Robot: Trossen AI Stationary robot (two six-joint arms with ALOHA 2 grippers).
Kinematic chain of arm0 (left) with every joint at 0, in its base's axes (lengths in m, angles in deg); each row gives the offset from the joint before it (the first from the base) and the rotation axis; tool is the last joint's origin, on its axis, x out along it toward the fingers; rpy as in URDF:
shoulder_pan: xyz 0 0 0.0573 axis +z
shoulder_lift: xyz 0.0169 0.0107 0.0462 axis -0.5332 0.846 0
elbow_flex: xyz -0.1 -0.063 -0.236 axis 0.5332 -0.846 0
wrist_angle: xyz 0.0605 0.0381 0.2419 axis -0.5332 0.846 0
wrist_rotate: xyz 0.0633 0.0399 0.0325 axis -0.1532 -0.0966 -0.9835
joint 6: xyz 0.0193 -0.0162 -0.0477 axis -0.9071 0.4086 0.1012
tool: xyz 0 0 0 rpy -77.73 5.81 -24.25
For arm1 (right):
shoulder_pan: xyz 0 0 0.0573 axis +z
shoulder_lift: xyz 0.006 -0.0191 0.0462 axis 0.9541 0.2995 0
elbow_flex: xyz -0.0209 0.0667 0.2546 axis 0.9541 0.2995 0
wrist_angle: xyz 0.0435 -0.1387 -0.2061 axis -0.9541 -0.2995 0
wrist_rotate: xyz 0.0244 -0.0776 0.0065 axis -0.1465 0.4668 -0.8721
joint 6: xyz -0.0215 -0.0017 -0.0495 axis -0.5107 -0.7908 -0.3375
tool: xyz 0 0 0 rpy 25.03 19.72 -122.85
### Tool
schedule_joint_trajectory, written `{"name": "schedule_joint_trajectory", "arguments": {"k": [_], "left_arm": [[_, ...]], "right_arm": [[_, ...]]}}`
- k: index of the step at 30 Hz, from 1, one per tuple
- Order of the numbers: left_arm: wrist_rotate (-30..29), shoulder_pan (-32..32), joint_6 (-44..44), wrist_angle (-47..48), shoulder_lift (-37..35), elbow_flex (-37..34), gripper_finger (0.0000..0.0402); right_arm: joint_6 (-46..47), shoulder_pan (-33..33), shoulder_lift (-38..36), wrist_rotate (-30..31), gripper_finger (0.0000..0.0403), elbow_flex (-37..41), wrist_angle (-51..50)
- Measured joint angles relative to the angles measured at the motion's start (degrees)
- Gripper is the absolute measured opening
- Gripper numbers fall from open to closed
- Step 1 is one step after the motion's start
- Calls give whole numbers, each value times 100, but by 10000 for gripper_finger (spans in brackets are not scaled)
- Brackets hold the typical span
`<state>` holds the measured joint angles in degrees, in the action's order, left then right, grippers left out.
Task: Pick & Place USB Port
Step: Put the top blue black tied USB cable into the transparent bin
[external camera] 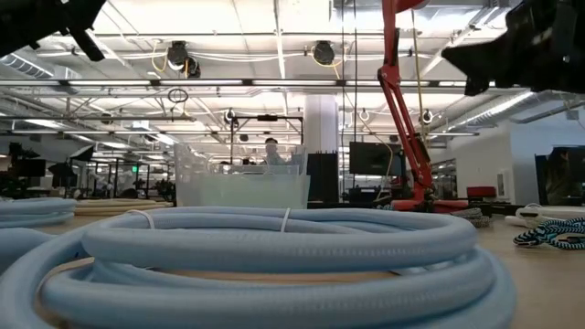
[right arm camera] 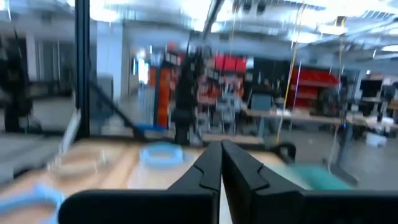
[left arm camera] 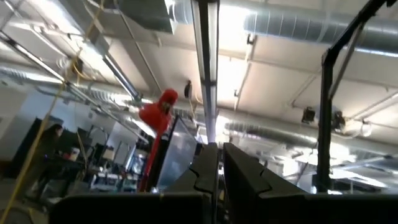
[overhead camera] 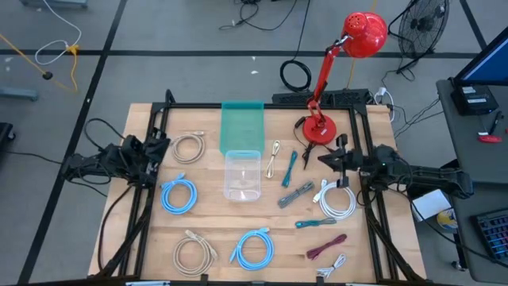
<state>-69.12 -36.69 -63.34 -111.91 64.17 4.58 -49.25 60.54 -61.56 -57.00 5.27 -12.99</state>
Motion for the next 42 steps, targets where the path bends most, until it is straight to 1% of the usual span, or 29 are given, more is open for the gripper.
{"name": "schedule_joint_trajectory", "arguments": {"k": [3, 6, 10, 13, 15, 17, 20, 23, 26, 29, 32, 34, 35, 36, 38, 39, 41, 42], "left_arm": [[-2, 0, -242, -158, 2, -2, 26], [0, 0, -263, -322, 2, -2, 26], [34, 0, -335, -568, 26, -2, 26], [101, 0, -416, -679, 152, -2, 26], [-19, -1, -523, -822, 277, -2, 26], [-187, -2, -783, -1159, 456, 0, 26], [-474, -2, -1297, -1894, 808, 59, 26], [-681, 4, -1712, -2343, 1262, 305, 26], [-684, 66, -1872, -2378, 1879, 711, 26], [-528, 183, -1849, -2200, 2704, 1166, 26], [-201, 274, -1810, -1666, 3588, 1795, 26], [-150, 335, -1932, -825, 4103, 2359, 26], [-197, 371, -2035, -249, 4325, 2687, 26], [-340, 402, -2112, 369, 4512, 3004, 26], [-797, 462, -2149, 1698, 4809, 3652, 26], [-1014, 489, -2107, 2171, 4916, 3945, 26], [-1303, 538, -2013, 2780, 5059, 4332, 26], [-1394, 559, -1957, 2884, 5108, 4407, 26]], "right_arm": [[72, 0, 4, 0, 4, 0, 443], [-49, 0, 4, 12, 4, 0, 916], [71, 0, 4, 265, 4, 0, 1623], [227, 0, 4, 330, 4, 0, 1937], [191, 2, 7, 439, 4, 0, 2068], [25, 0, 7, 499, 4, 0, 2317], [-286, 2, 7, 712, 4, 0, 2654], [-534, 2, 7, 1131, 4, 0, 2919], [-920, 1, 7, 1232, 4, 0, 3068], [-1225, 2, 56, 1214, 4, 0, 3101], [-1176, 2, 217, 1413, 4, -10, 3086], [-984, 2, 396, 1729, 4, -112, 2869], [-911, 2, 489, 1931, 4, -203, 2605], [-876, 1, 592, 2134, 6, -318, 2235], [-855, 1, 840, 2528, 13, -567, 1166], [-784, 0, 1009, 2744, 20, -765, 775], [-547, 2, 1355, 3133, 40, -1117, 135], [-409, 2, 1559, 3308, 53, -1253, -56]]}}
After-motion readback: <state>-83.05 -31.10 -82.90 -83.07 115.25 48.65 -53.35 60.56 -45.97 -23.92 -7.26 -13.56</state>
